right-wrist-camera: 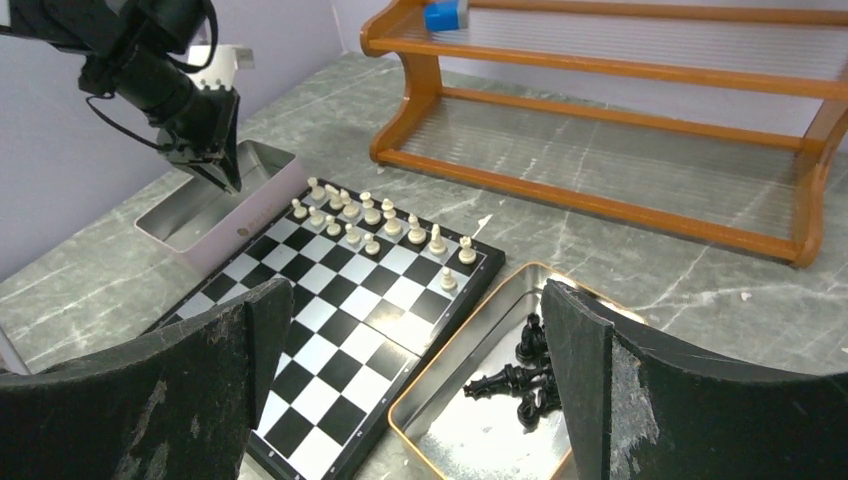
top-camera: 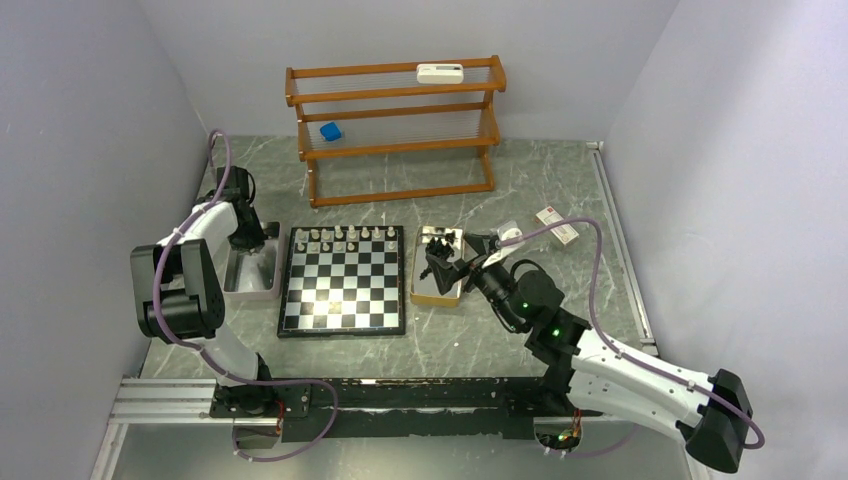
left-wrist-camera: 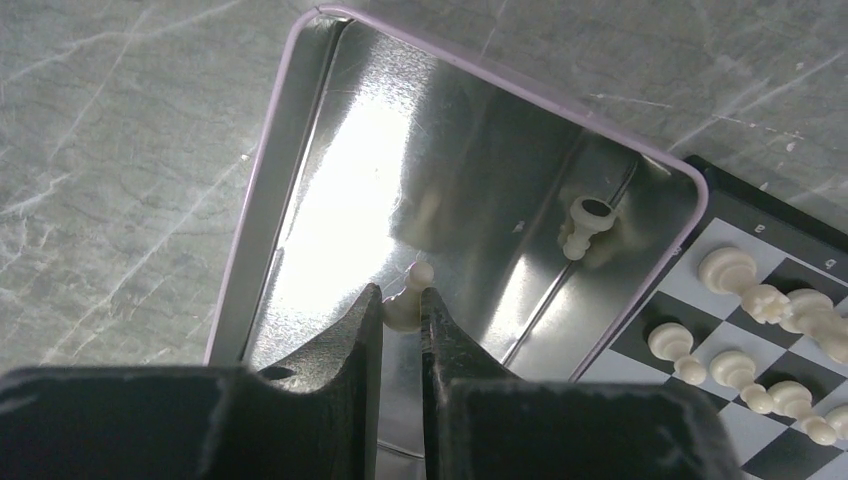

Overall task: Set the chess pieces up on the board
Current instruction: Place the chess piece on the chessboard.

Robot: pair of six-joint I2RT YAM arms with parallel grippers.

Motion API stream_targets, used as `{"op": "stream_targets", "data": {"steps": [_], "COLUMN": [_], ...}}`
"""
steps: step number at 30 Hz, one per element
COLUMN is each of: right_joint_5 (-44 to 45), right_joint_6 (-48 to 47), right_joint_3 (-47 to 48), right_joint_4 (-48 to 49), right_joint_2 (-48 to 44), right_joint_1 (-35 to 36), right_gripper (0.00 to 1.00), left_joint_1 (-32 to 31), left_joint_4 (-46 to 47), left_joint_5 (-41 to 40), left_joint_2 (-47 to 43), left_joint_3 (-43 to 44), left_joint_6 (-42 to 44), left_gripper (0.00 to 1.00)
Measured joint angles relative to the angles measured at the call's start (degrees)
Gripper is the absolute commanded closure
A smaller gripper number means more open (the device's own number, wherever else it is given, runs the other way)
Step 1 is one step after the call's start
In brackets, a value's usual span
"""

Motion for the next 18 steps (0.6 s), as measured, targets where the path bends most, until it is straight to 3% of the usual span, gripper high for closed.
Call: {"op": "stream_targets", "data": {"steps": [7, 12, 14, 18], "right_joint_5": [-0.4, -7.2, -10.6, -18.6], "right_joint_6": [2.5, 7.6, 10.5, 16.2], "right_joint_3": [3.4, 9.4, 12.1, 18.1], "right_joint_4": [-3.8, -6.2, -6.8, -7.7], "right_joint_2": [3.2, 6.4, 8.7, 15.6], "right_joint_1": [-2.1, -5.2, -6.2, -8.7], "right_gripper": [0.0, 0.0, 0.04, 0.21], "left_joint_1": [0.0, -0.1, -0.4, -3.7], "left_joint_4": [-0.9, -0.6, -0.2, 0.7], "left_joint_5": [3.5, 11.1, 14.7, 20.8], "left_joint_2": [-5.2, -14.1, -16.9, -20.1], "left_joint_3": [0.0, 0.2, 0.2, 0.1], "left_joint_6": [0.6, 1.6, 1.8, 2.2], "left_gripper": [0.9, 0.89, 0.89, 0.89]}}
